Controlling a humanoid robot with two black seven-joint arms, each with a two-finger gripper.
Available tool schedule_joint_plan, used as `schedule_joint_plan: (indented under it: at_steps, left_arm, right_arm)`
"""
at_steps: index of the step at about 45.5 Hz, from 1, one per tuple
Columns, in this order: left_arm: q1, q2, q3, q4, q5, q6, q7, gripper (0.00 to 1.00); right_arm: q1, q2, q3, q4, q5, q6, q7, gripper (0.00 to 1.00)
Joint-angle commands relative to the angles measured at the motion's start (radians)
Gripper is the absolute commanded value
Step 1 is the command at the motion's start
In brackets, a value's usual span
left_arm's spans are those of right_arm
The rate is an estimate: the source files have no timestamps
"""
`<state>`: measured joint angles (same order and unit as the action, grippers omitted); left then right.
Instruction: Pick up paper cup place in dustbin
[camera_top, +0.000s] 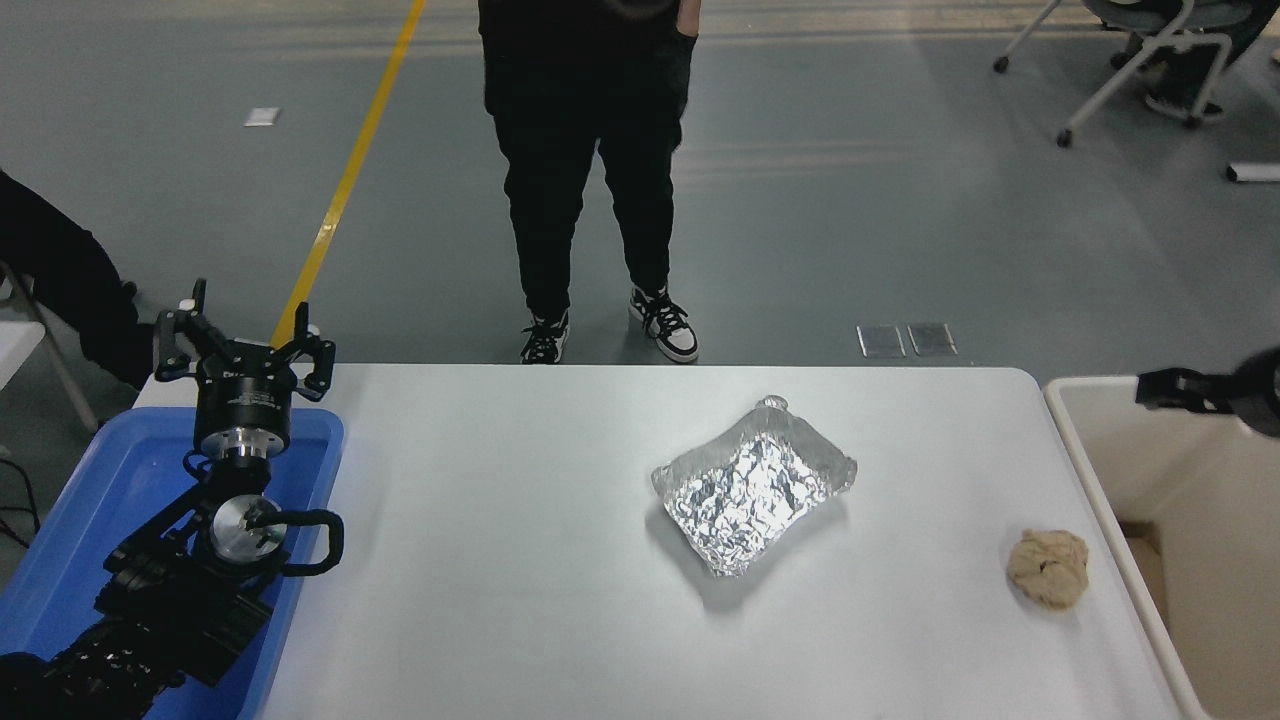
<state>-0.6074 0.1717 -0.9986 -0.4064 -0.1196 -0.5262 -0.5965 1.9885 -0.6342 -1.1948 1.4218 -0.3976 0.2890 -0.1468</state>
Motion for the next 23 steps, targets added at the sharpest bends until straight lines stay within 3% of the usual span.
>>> schedule_joint_plan:
  at_steps: [1, 11, 23]
  left_arm:
    - [0.0, 0.0, 0.0, 0.0, -0.002, 0.0, -0.002, 0.99]
    - [0.0, -0.001, 0.0, 0.001, -0.003, 0.002, -0.002, 0.99]
    - [0.0, -0.001, 0.0, 0.0, -0.003, 0.002, -0.002, 0.99]
  right_arm:
    - [0.263, 0.2, 0.02, 0.183, 0.224, 0.234, 0.0, 1.0]
    - [0.346, 0.448, 0.06, 0.186, 0.414, 0.32, 0.003, 1.0]
    - [0.441, 0.407, 0.077, 0.255, 0.464, 0.463, 0.004, 1.0]
